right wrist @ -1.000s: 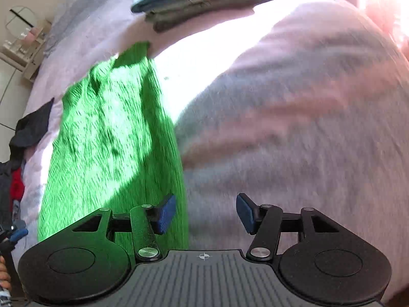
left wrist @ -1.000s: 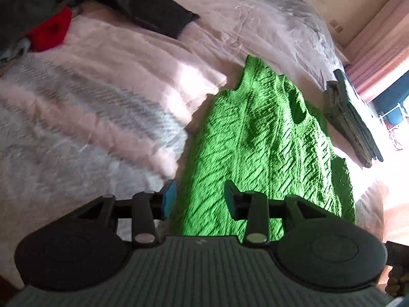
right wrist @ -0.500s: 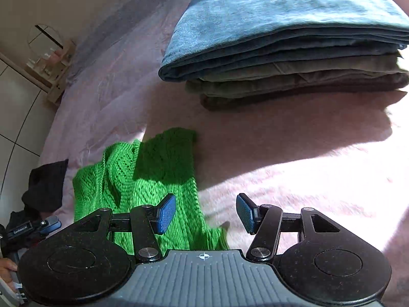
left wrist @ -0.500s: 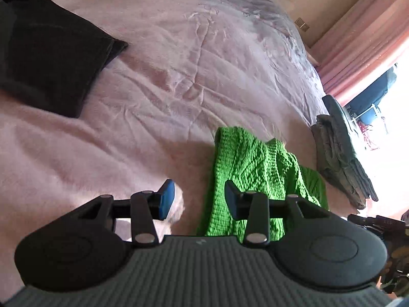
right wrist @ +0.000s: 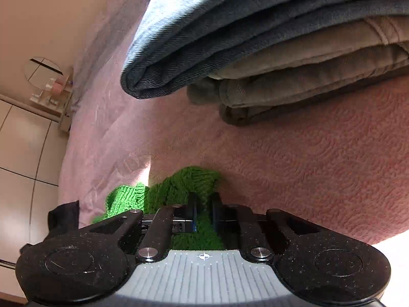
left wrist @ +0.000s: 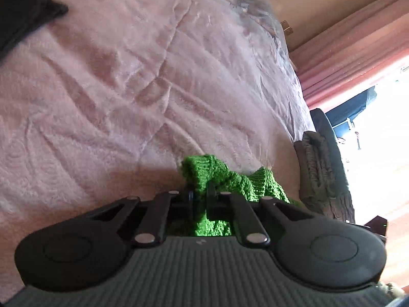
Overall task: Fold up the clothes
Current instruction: 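Grasp the sweater hem with the right gripper while the left gripper grasps the other hem corner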
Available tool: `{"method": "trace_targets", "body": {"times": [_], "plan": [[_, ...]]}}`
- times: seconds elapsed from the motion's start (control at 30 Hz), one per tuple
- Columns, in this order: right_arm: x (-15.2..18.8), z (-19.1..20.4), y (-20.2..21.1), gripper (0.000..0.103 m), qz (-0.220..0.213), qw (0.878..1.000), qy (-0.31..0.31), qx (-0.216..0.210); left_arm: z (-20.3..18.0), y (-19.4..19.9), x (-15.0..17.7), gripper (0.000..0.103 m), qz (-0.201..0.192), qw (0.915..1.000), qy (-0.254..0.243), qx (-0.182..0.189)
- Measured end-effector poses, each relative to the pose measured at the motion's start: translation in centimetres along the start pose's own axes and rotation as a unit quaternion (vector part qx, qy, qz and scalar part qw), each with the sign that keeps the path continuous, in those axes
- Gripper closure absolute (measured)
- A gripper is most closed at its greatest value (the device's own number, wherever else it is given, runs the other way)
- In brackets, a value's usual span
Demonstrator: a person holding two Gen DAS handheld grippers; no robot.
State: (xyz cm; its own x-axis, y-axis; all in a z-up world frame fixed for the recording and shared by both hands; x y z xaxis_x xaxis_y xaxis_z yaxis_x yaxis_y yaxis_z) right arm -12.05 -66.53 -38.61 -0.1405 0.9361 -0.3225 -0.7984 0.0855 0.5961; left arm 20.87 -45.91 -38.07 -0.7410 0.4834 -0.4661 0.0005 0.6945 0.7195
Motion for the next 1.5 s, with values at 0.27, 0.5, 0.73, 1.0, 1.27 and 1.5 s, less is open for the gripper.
{"method": "trace_targets", "body": {"times": [0.27,0.5,0.73,1.0,1.27,1.5], "plan": [[0.3,2.8,0.3,0.098,-0.052,0.976,0.164,0.130,-3.7,-1.5,0.6,0.094,-0.020,0.9802,-0.162,-0.113],[1.6,5.0,3.2,0.020,-0.077,0.962,0.215,0.152,-3.8,2.7,0.5,0.069,-0.051,0.9807,-0.122,-0.145],[9.3,8.4,3.8,0.061,0.028,0.956,0.266,0.117,-8.2,5.7,9.4,0.100,0.050,0.9720,-0.219,-0.067],[12.8,8.1,-2.6,0.062,0.054,0.914,0.369,0.161,-8.2,0.2,10.3,0.099,0.018,0.9592,-0.264,-0.099],[6.1,9.0,-9.9,0.062,0.004,0.915,0.362,0.177,-9.2,-6.3,2.8,0.100,-0.017,0.9536,-0.275,-0.123],[3.8,9.7,-6.0,0.062,-0.036,0.938,0.306,0.161,-8.9,-2.9,0.6,0.089,-0.051,0.9669,-0.217,-0.124]]}}
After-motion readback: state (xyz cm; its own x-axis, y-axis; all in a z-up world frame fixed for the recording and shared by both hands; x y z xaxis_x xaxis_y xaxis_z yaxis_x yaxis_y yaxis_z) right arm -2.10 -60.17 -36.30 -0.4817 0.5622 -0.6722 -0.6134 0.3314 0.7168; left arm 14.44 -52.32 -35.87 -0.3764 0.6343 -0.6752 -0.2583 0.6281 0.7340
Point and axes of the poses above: each gripper's, at about its wrist camera, not at the fingertips, and y roughly against the way its jaws point, z to its left, x to its underside, the point moved 5 cm from there along -y, roughly the way its jaws point, and after that the axes turned 8 degrees about -x, right-handed, at the moved point
